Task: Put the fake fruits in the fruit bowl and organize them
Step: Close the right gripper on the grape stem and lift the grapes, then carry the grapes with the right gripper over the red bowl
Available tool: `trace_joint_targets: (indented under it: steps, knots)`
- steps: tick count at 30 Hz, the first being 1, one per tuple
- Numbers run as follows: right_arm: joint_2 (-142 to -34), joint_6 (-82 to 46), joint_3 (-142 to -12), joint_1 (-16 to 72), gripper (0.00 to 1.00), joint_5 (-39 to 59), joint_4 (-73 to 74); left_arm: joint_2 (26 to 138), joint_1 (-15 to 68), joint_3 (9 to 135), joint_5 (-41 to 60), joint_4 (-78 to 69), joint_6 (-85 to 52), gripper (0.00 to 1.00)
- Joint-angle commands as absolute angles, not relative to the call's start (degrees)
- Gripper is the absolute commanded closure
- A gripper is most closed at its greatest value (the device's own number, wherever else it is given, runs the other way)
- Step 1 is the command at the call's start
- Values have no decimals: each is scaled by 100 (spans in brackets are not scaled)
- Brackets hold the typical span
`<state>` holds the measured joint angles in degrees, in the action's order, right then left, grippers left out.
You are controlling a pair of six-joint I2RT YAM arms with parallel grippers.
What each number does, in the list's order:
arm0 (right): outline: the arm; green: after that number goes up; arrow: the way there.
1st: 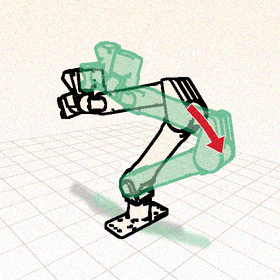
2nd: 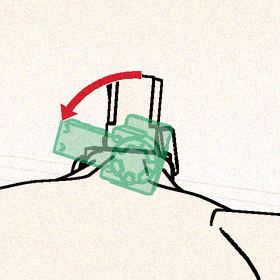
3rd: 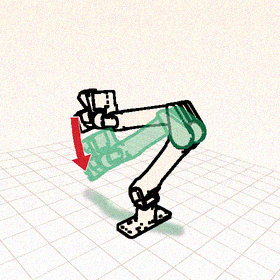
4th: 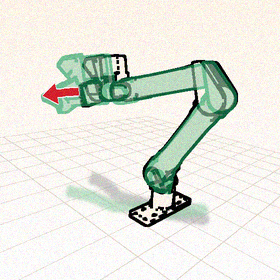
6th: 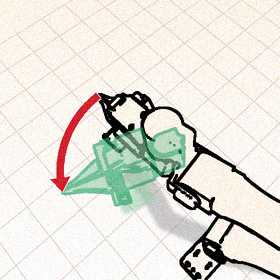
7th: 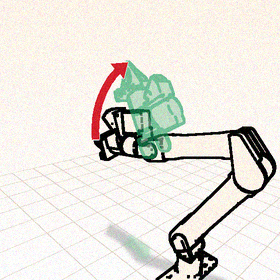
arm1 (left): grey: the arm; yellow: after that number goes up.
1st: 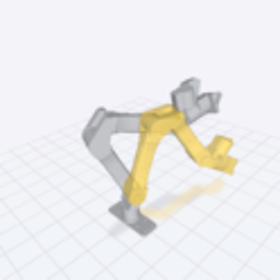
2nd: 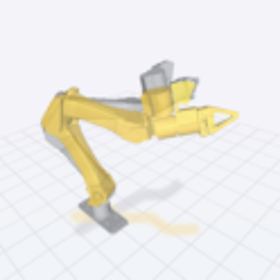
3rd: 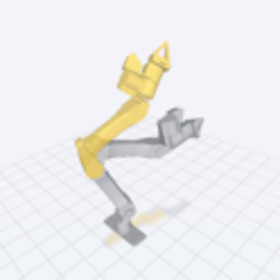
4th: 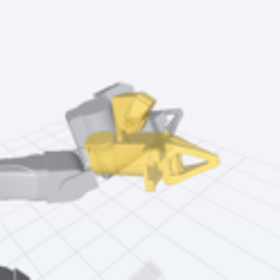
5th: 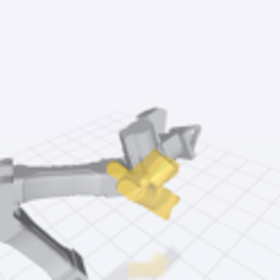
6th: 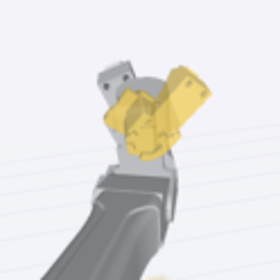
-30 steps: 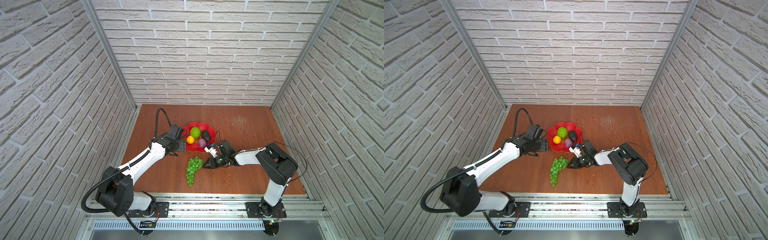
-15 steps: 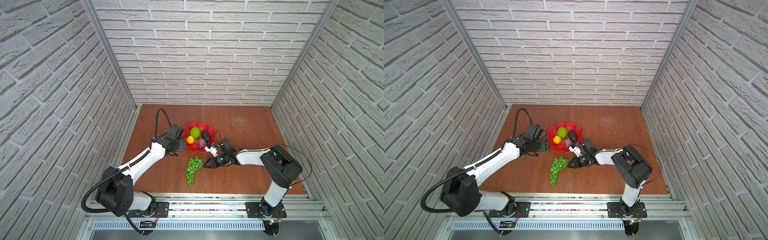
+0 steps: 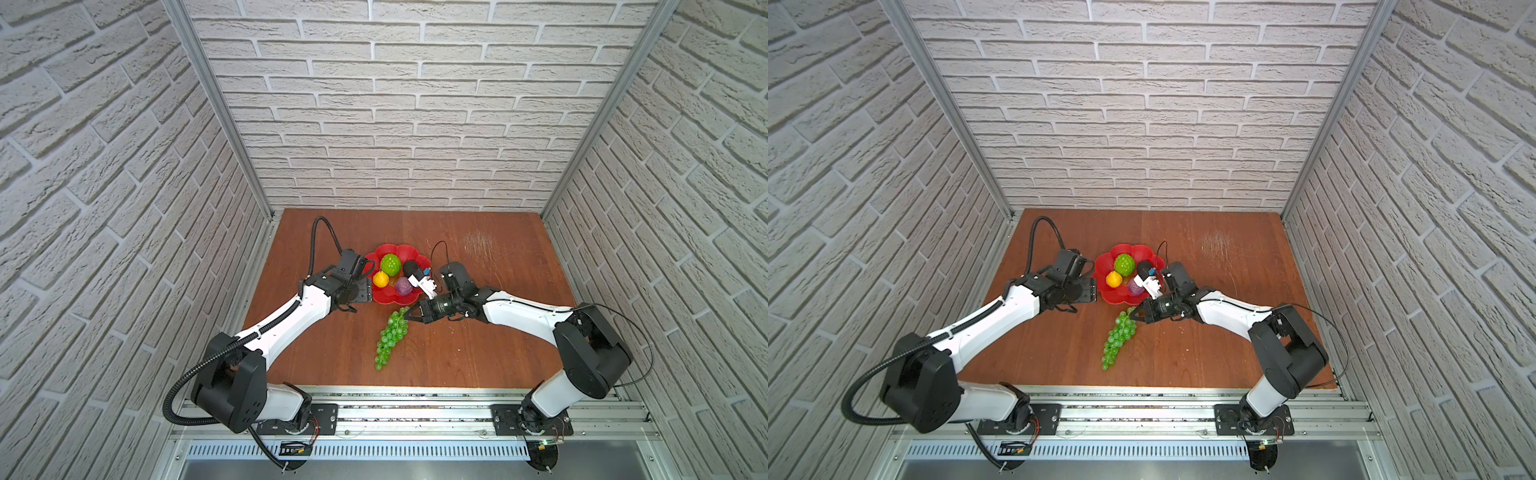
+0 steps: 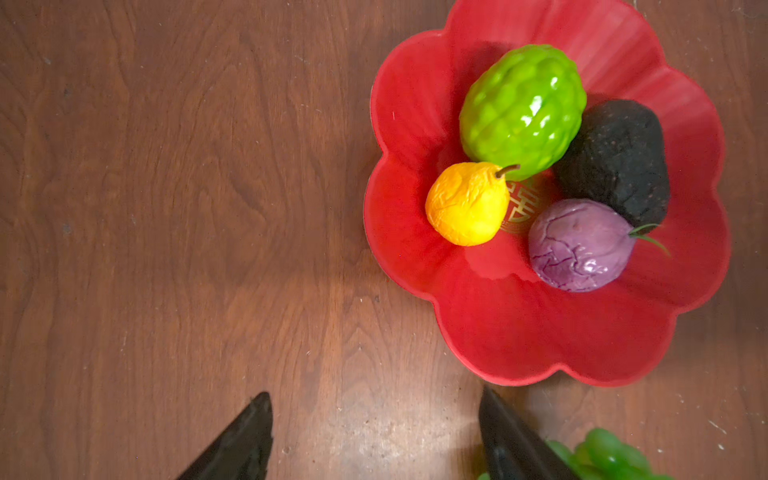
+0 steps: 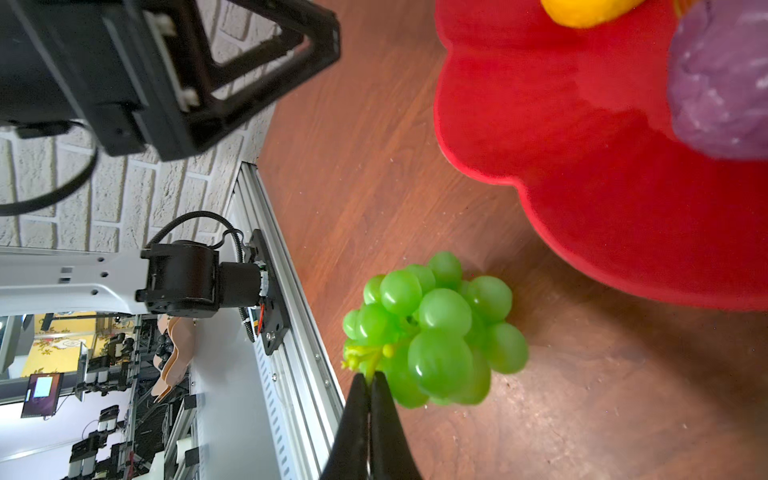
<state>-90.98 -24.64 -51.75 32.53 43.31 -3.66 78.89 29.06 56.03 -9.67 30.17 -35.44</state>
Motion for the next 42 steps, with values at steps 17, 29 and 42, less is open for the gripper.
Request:
trace_joint_targets:
  steps: [17,29,42]
  knots:
    - [-8281,-2574,-6582,3281,94,4605,-1223,7342,2848,5193,-1123,2792,-3797,22]
    - [-8736,-2588,-7445,3161,94,4425,-780,6961,2827,5045,-1266,2953,-3881,22]
    - [-9556,-2489,-8084,3008,94,4177,-405,6997,2804,5098,-1183,3000,-3854,22]
